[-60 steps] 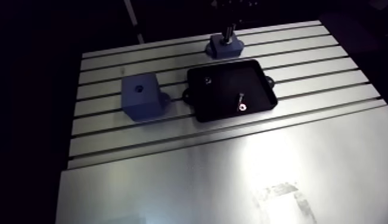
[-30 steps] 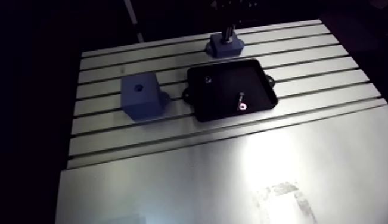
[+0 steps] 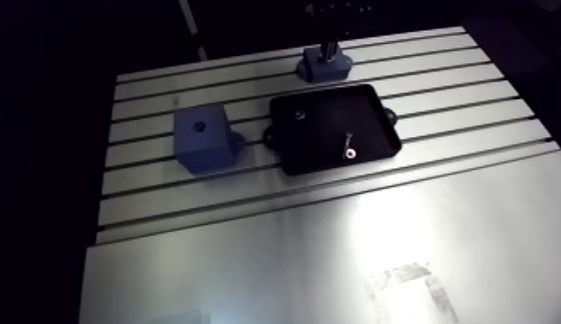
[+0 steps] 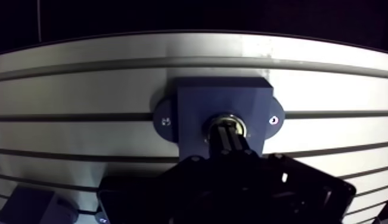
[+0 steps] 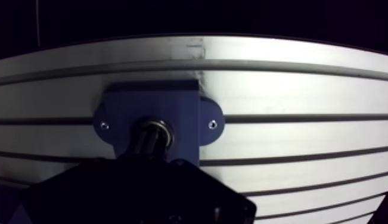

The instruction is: Pick up the bearing and press it into the housing until flush.

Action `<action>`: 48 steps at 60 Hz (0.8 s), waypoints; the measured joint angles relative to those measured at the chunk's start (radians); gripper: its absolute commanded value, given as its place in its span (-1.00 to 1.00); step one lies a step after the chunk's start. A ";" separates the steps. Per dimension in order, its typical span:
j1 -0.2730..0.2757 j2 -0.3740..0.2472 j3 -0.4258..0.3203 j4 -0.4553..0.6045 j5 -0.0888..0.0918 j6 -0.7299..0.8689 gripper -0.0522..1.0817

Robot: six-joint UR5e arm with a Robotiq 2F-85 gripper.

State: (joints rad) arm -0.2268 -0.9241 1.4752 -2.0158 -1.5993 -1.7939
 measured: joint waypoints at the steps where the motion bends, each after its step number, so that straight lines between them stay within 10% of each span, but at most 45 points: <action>1: 0.000 0.000 0.000 0.000 0.000 0.000 0.99; 48: 0.001 0.001 0.011 -0.023 0.000 -0.001 0.99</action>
State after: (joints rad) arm -0.2260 -0.9231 1.4863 -2.0389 -1.5988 -1.7950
